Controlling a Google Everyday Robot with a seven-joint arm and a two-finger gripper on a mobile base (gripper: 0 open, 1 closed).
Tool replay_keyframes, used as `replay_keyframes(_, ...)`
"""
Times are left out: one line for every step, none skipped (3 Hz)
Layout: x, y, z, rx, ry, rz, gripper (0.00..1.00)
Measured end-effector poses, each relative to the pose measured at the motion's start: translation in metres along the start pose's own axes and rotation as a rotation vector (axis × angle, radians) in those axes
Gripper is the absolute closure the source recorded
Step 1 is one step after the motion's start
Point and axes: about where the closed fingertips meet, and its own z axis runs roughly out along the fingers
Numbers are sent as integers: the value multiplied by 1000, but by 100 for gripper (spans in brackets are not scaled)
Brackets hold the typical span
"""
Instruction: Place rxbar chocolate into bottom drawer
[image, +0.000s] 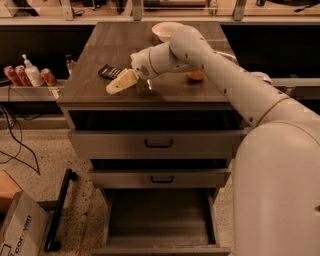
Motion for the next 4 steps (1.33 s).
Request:
replay_keyframes(0, 0, 0, 1, 0, 1, 0)
replay_keyframes(4, 0, 0, 3, -4, 16, 19)
replay_keyframes(5, 1, -1, 2, -10, 23, 49)
replay_keyframes(2, 3, -2, -1, -19, 17, 73)
